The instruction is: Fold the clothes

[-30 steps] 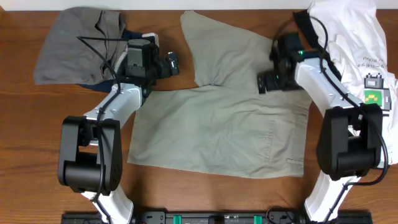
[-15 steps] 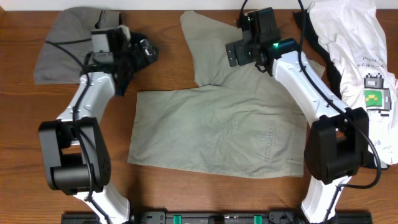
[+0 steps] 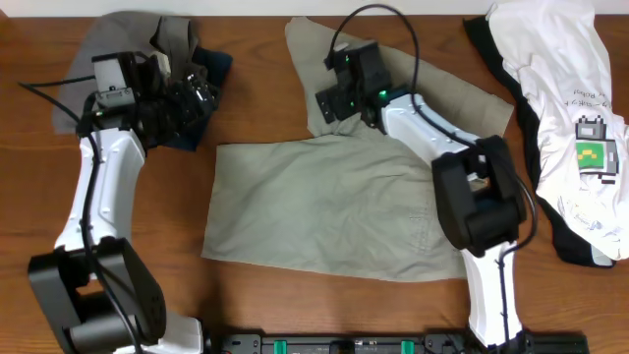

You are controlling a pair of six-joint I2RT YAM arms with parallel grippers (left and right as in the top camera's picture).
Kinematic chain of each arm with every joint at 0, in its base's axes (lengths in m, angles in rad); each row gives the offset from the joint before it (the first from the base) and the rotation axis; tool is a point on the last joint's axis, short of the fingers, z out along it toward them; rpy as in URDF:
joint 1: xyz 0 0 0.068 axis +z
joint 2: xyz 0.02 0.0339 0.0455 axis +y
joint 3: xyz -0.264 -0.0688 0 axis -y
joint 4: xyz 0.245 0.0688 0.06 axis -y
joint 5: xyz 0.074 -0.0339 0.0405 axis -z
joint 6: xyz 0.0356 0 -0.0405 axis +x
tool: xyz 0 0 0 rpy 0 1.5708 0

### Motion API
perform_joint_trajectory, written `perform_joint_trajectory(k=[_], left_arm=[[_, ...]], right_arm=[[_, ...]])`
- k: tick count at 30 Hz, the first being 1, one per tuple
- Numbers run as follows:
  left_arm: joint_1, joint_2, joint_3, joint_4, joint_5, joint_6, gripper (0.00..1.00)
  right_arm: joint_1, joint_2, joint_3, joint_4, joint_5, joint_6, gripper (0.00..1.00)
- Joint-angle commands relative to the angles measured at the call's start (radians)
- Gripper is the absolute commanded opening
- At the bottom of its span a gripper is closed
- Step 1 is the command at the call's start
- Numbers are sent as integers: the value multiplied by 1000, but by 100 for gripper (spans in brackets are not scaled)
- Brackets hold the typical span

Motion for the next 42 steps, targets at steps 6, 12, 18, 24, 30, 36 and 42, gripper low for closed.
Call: perform_joint_trajectory(k=[6, 12, 18, 24, 30, 36, 42], left_arm=[[-2, 4, 18, -47, -69, 67, 99], [-2, 4, 13, -53, -69, 71, 98], [-2, 9, 11, -53, -69, 71, 98], [-2, 9, -1, -54, -69, 75, 98], [-19, 24, -35, -57, -68, 74, 98], [-125, 129, -37, 23, -57, 55, 98], [-216, 228, -37, 213, -58, -45, 98]], right_arm=[[18, 50, 8, -8, -199, -60, 93], [17, 51, 8, -189, -314, -157, 93], [17, 51, 8, -340, -330, -197, 92], [17, 51, 8, -539, -399, -332, 94], [16, 40, 8, -706, -435, -433, 99], [16, -45, 36, -739, -451, -444, 99], [-8, -174, 90, -745, -356, -332, 99]])
